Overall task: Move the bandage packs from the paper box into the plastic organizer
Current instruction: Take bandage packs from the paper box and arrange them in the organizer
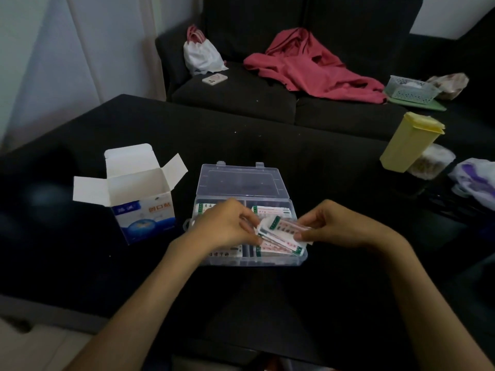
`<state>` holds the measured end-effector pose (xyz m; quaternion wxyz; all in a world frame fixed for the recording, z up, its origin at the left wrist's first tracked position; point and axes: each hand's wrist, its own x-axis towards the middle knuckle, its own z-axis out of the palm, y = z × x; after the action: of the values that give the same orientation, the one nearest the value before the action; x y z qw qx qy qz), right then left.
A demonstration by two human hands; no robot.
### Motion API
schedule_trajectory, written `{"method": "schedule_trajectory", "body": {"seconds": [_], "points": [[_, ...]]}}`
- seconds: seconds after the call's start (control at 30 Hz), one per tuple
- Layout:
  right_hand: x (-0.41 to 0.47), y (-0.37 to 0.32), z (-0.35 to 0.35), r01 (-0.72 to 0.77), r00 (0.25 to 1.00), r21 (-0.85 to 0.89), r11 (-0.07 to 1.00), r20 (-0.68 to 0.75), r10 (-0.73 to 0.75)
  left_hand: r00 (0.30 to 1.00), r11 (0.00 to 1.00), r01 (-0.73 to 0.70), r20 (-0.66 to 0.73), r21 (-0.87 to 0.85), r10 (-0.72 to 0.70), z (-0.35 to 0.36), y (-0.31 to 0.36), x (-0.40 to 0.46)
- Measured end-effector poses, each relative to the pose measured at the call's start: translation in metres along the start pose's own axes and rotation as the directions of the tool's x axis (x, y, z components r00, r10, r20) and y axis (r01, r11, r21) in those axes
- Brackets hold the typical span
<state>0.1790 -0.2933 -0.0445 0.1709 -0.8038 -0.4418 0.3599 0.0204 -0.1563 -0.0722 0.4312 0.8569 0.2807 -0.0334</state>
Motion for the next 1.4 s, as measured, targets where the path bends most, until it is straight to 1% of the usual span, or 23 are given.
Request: {"method": "schedule_trajectory", "body": {"seconds": [0.07, 0.1, 0.2, 0.3, 0.4, 0.5, 0.6, 0.67, 0.73, 0.8, 0.87, 0.97, 1.1, 1.23, 1.4], "points": [[0.004, 0.001, 0.003, -0.033, 0.999, -0.081, 0.996, -0.022, 0.032, 0.999, 0.990, 0.003, -0.049, 0.144, 0.004, 0.005, 0.000, -0.003], [0.005, 0.001, 0.004, -0.044, 0.999, -0.114, 0.992, -0.037, 0.040, 0.997, 0.982, 0.003, -0.073, 0.188, 0.011, 0.006, 0.000, -0.004], [0.010, 0.001, 0.010, -0.035, 0.998, -0.187, 0.982, -0.059, 0.024, 0.991, 0.981, -0.001, -0.128, 0.196, 0.026, 0.004, 0.002, -0.007], [0.015, -0.001, 0.018, -0.020, 0.999, -0.295, 0.955, -0.047, 0.007, 0.980, 0.982, -0.018, -0.190, 0.190, 0.055, -0.003, 0.002, -0.009], [0.020, -0.001, 0.027, -0.051, 0.996, -0.405, 0.913, -0.088, 0.016, 0.984, 0.977, -0.041, -0.159, 0.212, 0.076, -0.004, 0.002, -0.008], [0.021, -0.003, 0.034, -0.062, 0.988, -0.475, 0.878, -0.156, -0.014, 0.989, 0.959, -0.082, -0.095, 0.272, 0.111, 0.000, 0.004, -0.007], [0.021, -0.006, 0.036, -0.067, 0.984, -0.529, 0.846, -0.175, -0.031, 0.985, 0.930, -0.136, -0.050, 0.342, 0.163, 0.007, 0.007, -0.005], [0.020, -0.005, 0.034, -0.054, 0.989, -0.527, 0.848, -0.146, -0.027, 0.979, 0.893, -0.149, -0.063, 0.424, 0.193, 0.010, 0.009, -0.005], [0.020, -0.005, 0.031, -0.039, 0.995, -0.489, 0.871, -0.096, -0.009, 0.970, 0.858, -0.160, -0.084, 0.489, 0.228, 0.011, 0.010, -0.005], [0.019, -0.004, 0.028, -0.029, 0.999, -0.443, 0.896, -0.034, 0.015, 0.963, 0.837, -0.179, -0.081, 0.517, 0.255, 0.010, 0.011, -0.005], [0.018, -0.003, 0.023, -0.019, 1.000, -0.392, 0.920, -0.006, 0.018, 0.962, 0.815, -0.185, -0.069, 0.550, 0.265, 0.011, 0.010, -0.005], [0.018, 0.000, 0.019, -0.028, 0.999, -0.363, 0.931, -0.033, 0.017, 0.965, 0.792, -0.183, -0.047, 0.583, 0.258, 0.015, 0.005, -0.003], [0.019, 0.000, 0.021, -0.047, 0.996, -0.396, 0.917, -0.084, 0.015, 0.972, 0.814, -0.187, -0.017, 0.550, 0.235, 0.016, 0.000, 0.001], [0.021, 0.002, 0.025, -0.029, 0.990, -0.435, 0.900, -0.136, -0.033, 0.971, 0.821, -0.196, -0.008, 0.536, 0.237, 0.017, 0.001, 0.003], [0.022, 0.000, 0.025, -0.022, 0.986, -0.458, 0.889, -0.156, -0.056, 0.966, 0.818, -0.209, -0.015, 0.537, 0.257, 0.017, 0.000, 0.004]]}}
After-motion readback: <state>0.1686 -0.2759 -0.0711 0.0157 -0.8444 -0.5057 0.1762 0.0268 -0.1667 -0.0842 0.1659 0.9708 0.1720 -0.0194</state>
